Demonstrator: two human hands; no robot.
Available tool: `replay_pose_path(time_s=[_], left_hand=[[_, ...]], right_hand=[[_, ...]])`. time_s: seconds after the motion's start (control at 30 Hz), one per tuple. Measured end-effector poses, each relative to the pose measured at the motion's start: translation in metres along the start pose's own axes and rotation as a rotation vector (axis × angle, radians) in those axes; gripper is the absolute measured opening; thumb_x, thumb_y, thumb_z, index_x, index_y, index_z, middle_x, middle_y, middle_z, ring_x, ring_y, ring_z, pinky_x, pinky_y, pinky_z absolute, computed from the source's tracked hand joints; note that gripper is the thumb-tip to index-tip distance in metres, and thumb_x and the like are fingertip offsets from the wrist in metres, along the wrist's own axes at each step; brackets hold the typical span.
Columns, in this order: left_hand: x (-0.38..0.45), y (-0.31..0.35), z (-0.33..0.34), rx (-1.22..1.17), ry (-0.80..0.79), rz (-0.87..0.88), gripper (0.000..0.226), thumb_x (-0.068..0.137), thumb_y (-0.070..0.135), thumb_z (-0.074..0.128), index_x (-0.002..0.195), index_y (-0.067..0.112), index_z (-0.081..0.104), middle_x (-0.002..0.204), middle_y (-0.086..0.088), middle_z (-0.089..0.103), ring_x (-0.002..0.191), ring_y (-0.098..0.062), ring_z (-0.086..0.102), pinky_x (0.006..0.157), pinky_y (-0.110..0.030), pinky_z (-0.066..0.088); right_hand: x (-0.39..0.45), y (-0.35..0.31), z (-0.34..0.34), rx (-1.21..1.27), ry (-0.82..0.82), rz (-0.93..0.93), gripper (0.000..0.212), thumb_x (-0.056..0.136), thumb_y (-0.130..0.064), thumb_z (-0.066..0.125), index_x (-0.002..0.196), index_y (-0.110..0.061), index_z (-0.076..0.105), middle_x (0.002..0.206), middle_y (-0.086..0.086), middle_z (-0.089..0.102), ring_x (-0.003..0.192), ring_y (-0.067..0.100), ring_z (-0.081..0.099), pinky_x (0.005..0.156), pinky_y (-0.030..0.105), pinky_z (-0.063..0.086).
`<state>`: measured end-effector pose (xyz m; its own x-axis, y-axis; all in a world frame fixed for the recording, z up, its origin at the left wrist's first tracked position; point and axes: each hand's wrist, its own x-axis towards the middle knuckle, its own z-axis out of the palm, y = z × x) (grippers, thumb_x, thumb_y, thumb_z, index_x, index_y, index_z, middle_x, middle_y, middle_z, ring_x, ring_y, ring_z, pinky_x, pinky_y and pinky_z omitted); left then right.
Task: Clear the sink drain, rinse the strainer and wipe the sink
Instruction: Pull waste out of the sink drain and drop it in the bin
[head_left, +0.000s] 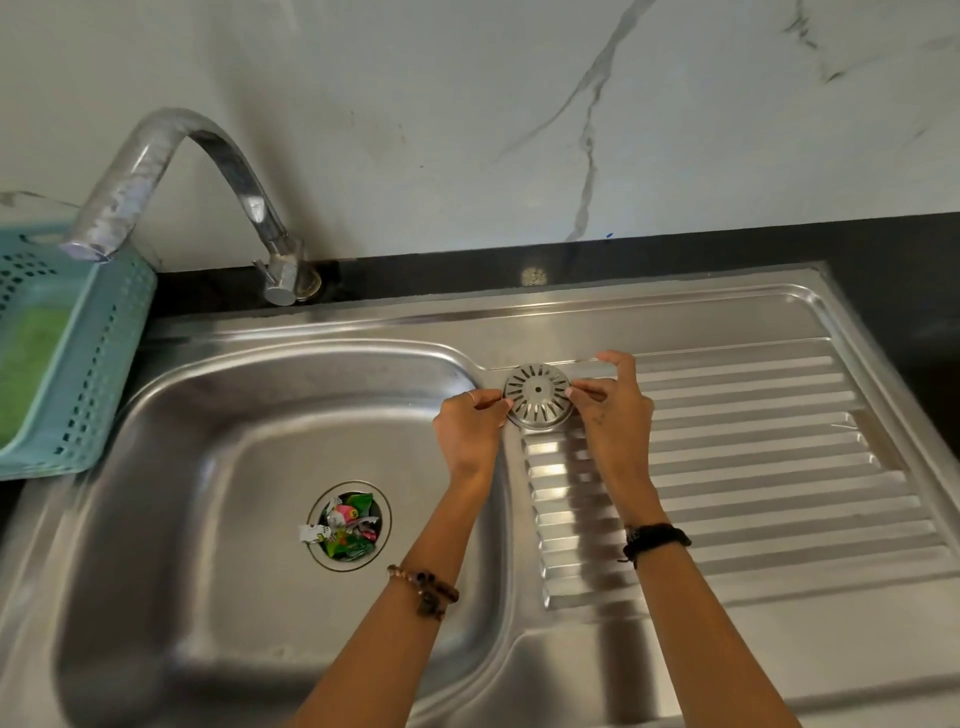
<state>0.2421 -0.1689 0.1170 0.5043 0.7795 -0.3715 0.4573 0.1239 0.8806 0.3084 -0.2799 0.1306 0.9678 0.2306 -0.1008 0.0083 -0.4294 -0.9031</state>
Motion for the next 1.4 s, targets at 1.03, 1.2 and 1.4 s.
replay_pose_path(time_s=[1.03, 1.2, 1.4], left_hand=[[0.07, -0.176, -0.216, 1.094, -0.463, 0.303, 0.041, 0.083, 0.016, 0.061, 0.124, 0.018, 0.054, 0.12, -0.004, 0.051, 0.113, -0.022, 0.049, 0.08, -0.035, 0.046], [0.071, -0.185, -0.209, 1.268, -0.506, 0.39, 0.028, 0.085, 0.018, 0.058, 0.113, 0.016, 0.062, 0.116, -0.005, 0.057, 0.111, -0.025, 0.049, 0.08, -0.034, 0.041], [0.068, -0.189, -0.219, 0.87, -0.379, 0.251, 0.02, 0.083, 0.006, 0.052, 0.088, 0.016, 0.069, 0.097, -0.005, 0.068, 0.093, -0.025, 0.061, 0.076, -0.034, 0.048]], right_hand=[[-0.126, 0.047, 0.242, -0.988, -0.727, -0.245, 0.042, 0.089, -0.007, 0.049, 0.13, -0.017, 0.047, 0.121, 0.01, 0.051, 0.109, 0.029, 0.054, 0.079, 0.038, 0.05], [-0.126, 0.049, 0.247, -1.06, -0.769, -0.236, 0.03, 0.091, -0.014, 0.048, 0.119, -0.016, 0.058, 0.116, 0.01, 0.06, 0.105, 0.03, 0.057, 0.081, 0.036, 0.049], [-0.129, 0.038, 0.235, -0.911, -0.648, -0.13, 0.023, 0.091, -0.019, 0.05, 0.108, -0.02, 0.066, 0.106, 0.008, 0.069, 0.098, 0.028, 0.063, 0.075, 0.031, 0.047]])
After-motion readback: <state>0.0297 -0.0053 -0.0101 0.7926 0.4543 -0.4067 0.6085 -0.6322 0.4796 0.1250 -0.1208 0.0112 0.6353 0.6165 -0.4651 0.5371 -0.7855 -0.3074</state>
